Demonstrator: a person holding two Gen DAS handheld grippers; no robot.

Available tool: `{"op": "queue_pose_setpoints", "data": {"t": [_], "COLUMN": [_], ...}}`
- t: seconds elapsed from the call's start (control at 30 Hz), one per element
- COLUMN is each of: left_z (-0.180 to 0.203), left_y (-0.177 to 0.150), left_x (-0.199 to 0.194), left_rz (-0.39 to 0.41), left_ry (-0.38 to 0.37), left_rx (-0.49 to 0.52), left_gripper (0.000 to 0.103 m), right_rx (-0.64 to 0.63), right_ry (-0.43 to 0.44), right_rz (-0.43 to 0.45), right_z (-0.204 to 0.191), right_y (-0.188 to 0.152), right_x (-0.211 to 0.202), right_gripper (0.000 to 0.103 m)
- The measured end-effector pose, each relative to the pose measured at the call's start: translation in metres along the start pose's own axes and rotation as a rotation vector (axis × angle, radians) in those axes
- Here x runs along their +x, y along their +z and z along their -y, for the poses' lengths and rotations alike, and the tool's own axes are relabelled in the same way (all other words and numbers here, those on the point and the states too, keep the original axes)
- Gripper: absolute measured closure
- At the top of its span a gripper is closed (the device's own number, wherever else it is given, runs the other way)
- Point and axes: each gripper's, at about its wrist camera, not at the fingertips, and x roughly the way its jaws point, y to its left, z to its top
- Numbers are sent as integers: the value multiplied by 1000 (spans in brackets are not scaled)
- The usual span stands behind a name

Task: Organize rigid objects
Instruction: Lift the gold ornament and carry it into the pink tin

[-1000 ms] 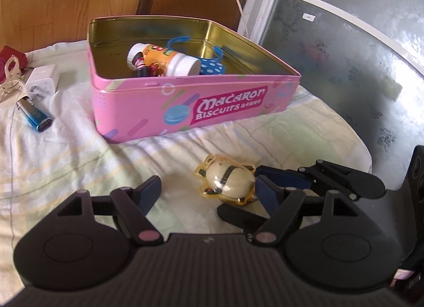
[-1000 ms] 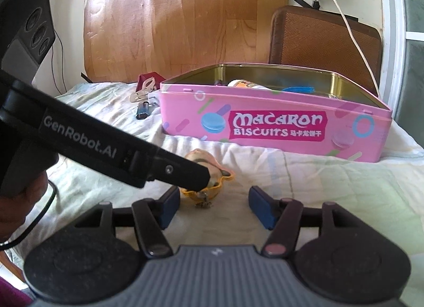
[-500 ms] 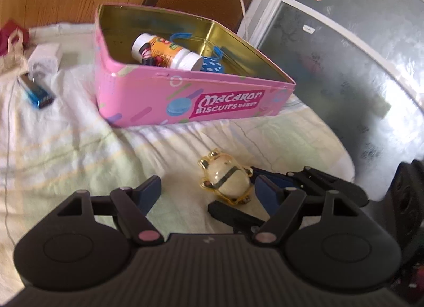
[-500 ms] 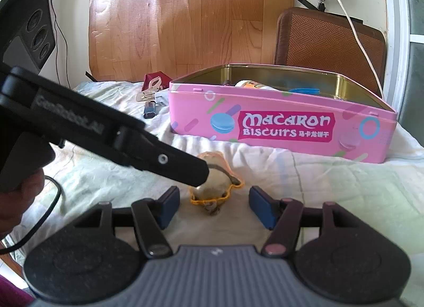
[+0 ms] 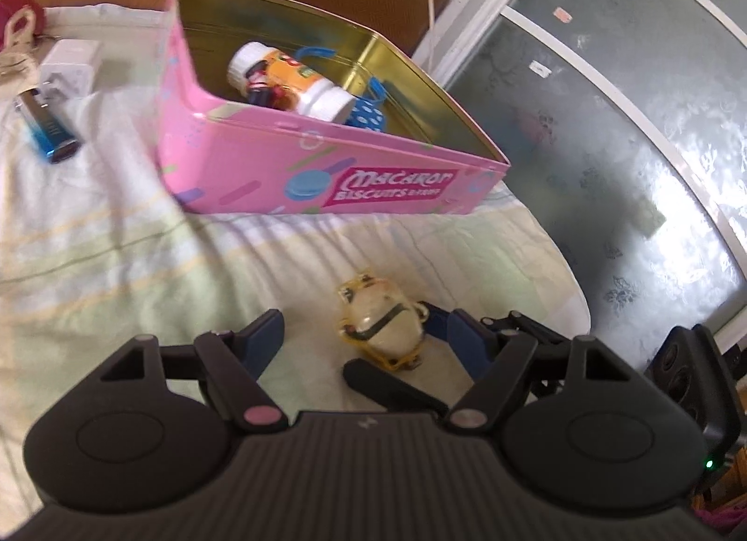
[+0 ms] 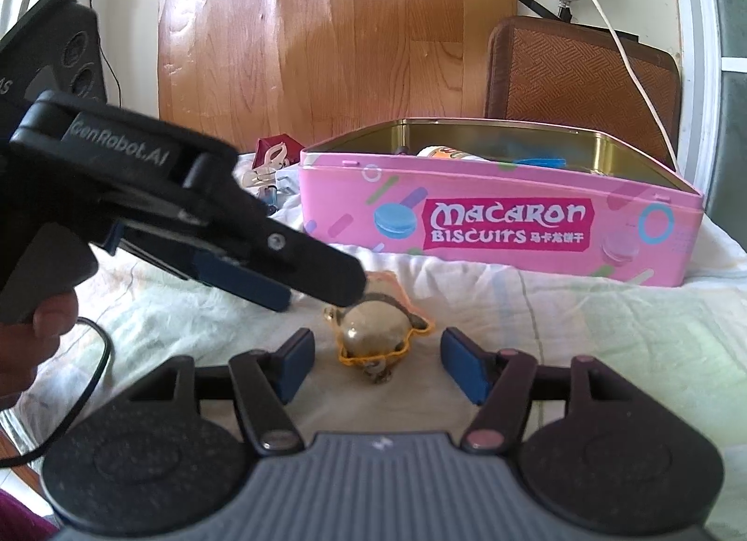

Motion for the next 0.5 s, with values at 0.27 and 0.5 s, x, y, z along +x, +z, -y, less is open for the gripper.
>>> {"op": "queue_pose_setpoints", "data": {"t": [0.27,0.5], "left_z": [13,47], "left_y": [8,22], "left_x": [26,71], "left_rz": [-55,-127], "left_ry": [1,-63], "left_rx": [62,139], "left_gripper": [47,47], "right_rx": [0,43], "right_ry": [-5,-123], "right_rz": [29,44], "right_z": [2,37], "right_y": [0,-9], "right_x": [-1,-17], "right_gripper": [60,61]}}
